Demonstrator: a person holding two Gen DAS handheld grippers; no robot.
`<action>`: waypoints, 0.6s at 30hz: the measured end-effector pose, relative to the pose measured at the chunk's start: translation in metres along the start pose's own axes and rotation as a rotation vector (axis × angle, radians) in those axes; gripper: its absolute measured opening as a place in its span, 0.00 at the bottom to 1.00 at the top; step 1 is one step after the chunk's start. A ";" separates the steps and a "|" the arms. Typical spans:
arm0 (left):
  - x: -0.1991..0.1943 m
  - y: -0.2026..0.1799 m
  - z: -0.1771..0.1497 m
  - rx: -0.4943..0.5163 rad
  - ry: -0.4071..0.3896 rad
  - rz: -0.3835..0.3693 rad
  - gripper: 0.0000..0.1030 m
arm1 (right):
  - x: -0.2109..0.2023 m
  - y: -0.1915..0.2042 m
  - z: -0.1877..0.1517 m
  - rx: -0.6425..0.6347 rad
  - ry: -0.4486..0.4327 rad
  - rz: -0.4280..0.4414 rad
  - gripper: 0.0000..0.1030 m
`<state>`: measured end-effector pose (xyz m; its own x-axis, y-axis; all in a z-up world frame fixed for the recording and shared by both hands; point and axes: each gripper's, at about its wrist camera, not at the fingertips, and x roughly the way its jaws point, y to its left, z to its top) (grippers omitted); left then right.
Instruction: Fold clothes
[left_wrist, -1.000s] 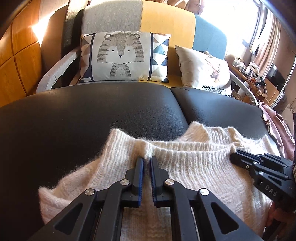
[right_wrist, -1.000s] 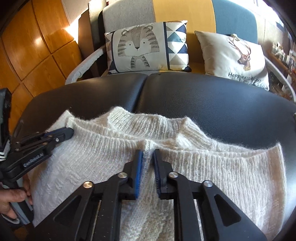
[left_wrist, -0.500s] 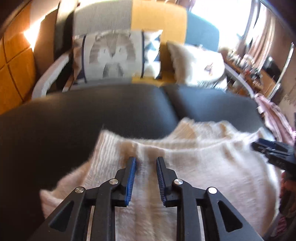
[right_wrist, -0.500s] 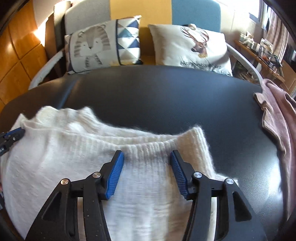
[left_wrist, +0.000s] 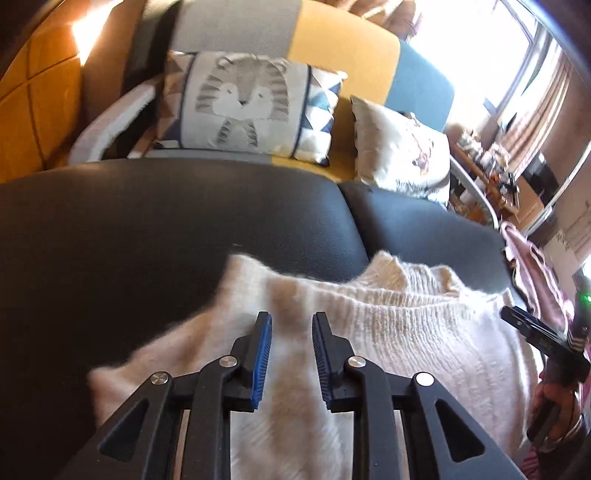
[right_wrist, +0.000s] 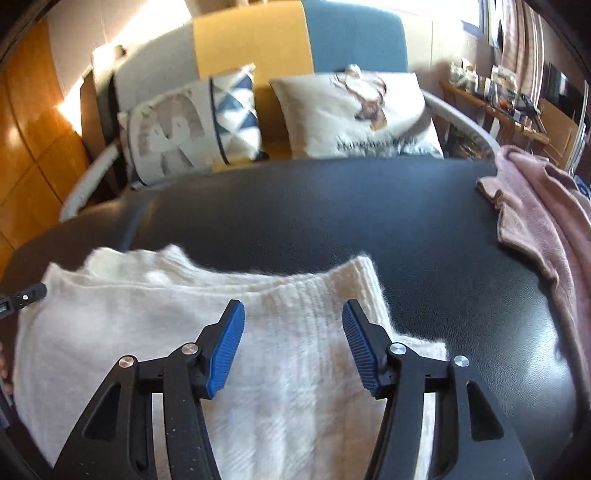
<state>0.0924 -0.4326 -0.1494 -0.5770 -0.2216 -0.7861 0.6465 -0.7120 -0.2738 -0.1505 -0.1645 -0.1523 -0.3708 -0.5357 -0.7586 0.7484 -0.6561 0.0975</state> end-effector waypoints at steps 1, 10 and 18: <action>-0.010 0.004 -0.004 0.009 -0.012 0.006 0.22 | -0.006 0.005 -0.005 -0.013 -0.008 0.002 0.57; -0.002 0.013 -0.036 0.076 0.009 0.075 0.25 | 0.018 0.000 -0.037 -0.023 0.055 0.017 0.59; -0.025 -0.002 -0.035 0.088 -0.005 0.059 0.25 | -0.027 -0.012 -0.043 0.076 0.010 0.031 0.59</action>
<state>0.1229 -0.4021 -0.1491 -0.5419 -0.2677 -0.7967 0.6330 -0.7536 -0.1774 -0.1257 -0.1194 -0.1613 -0.3424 -0.5513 -0.7608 0.7156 -0.6778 0.1692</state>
